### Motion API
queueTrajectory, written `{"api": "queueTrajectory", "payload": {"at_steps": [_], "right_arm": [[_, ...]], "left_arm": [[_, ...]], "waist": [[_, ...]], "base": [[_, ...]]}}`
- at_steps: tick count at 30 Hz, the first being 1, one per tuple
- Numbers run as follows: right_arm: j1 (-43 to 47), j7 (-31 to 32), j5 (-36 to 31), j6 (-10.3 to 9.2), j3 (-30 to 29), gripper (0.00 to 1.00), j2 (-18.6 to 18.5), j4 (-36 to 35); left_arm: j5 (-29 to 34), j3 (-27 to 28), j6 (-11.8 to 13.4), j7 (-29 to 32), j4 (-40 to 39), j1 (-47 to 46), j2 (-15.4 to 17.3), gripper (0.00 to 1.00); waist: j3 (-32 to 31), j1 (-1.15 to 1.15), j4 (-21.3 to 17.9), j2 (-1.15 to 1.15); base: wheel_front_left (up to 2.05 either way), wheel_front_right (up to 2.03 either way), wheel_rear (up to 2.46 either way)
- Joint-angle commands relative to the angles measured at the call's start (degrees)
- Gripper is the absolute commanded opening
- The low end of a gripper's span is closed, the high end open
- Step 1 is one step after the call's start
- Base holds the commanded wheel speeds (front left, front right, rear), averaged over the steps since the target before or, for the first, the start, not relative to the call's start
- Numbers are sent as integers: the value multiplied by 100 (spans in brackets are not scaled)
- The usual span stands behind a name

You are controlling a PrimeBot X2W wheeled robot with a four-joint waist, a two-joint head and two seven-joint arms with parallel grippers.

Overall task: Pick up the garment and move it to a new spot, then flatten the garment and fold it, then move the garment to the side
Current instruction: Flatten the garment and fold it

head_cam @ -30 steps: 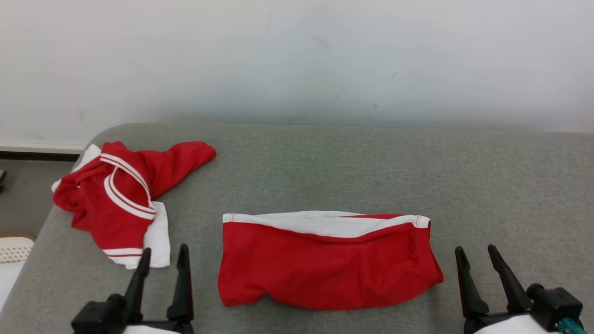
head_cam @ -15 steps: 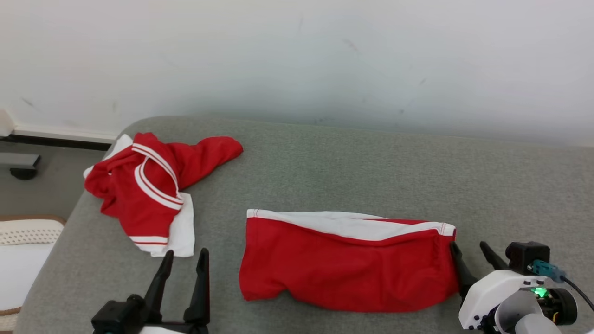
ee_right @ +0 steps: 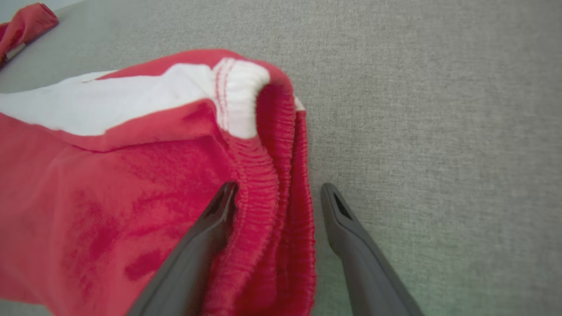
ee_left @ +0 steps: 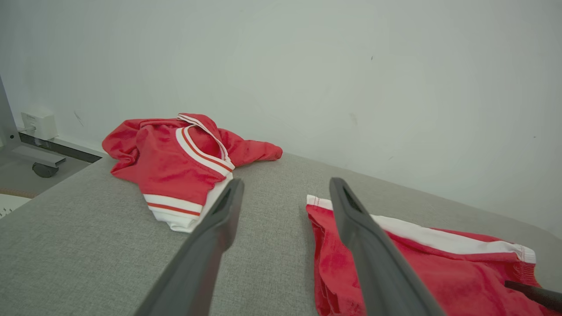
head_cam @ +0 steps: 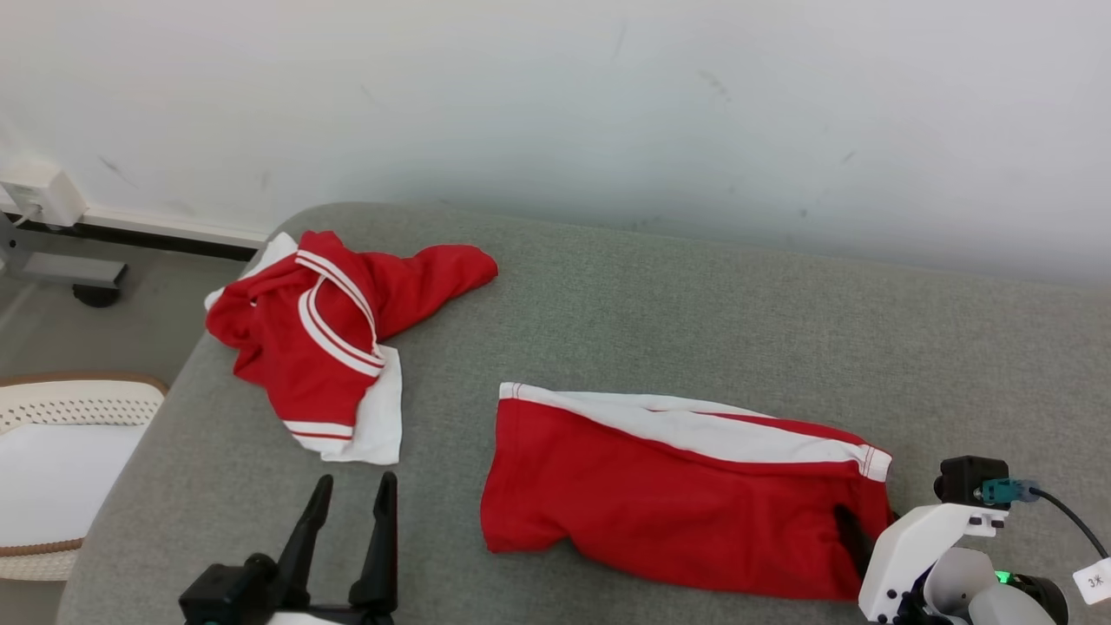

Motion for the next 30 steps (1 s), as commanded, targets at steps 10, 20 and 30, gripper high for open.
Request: {"api": "queueTrajectory", "payload": {"at_steps": [10,20,30], "right_arm": [[-184,26,671,-11,388,0,-131,-83],[278,450,1132,-10,220,0,-646,-1224],[788,1764,3574,-6,-566,0,-14,-2323]], "left_arm": [[-68,48,-32,-1,83,-13,7,100],[-80,4,-43,-1,103,91,10,100],[-113,-212,-79,-1,204,8,10,100]], "waist": [[-53,0,-39,0],[-114,0,-263,0],[-121,0,-147,0]], "base": [[0,0,0],[0,0,0],[0,0,0]]}}
